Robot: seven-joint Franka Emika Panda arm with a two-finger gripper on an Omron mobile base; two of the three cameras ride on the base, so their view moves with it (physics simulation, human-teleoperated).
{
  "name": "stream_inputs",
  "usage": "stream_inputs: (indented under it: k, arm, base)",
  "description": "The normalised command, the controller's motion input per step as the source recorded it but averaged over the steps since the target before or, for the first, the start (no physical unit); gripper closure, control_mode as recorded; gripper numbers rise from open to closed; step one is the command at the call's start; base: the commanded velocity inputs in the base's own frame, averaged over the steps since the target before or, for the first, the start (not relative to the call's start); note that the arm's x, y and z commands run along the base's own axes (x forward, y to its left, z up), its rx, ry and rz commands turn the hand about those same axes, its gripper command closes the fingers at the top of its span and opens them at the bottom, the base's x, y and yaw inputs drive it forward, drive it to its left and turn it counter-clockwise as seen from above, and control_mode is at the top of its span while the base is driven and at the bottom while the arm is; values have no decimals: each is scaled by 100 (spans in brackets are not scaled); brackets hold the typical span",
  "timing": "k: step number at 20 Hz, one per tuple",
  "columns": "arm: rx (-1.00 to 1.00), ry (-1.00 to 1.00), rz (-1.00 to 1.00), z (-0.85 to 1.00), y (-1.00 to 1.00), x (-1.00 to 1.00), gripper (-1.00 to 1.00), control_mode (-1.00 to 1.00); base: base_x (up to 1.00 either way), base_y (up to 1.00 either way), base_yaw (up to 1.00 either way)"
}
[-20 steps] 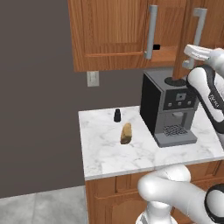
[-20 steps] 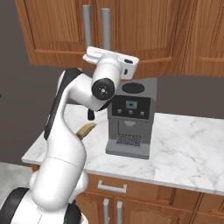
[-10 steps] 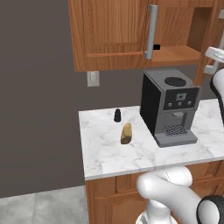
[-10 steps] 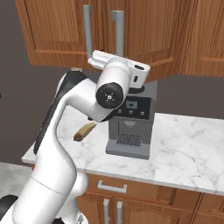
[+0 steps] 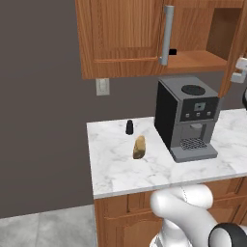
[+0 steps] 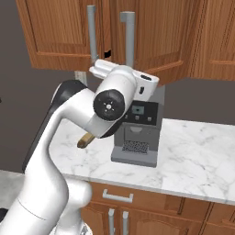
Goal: Pick the pan from the cabinet and place it on the stove. Then turn on the stove burner for the pan.
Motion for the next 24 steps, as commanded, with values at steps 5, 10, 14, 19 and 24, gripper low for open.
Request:
stream_inputs:
  k: [5, 10, 14, 19, 24]
  arm:
    - [0, -9, 0, -1, -3, -53, -100, -100]
    - [0, -14, 0, 5, -3, -91, -100, -100]
    - [-4, -17, -5, 10, 30, -95, -100, -100]
    - [-9, -11, -13, 12, 56, -81, -100, -100]
    - [-11, -1, -17, 13, 57, -56, -100, -100]
  base:
    - [0, 0, 0]
    - [0, 0, 0]
    - [0, 0, 0]
    - [0, 0, 0]
    - [0, 0, 0]
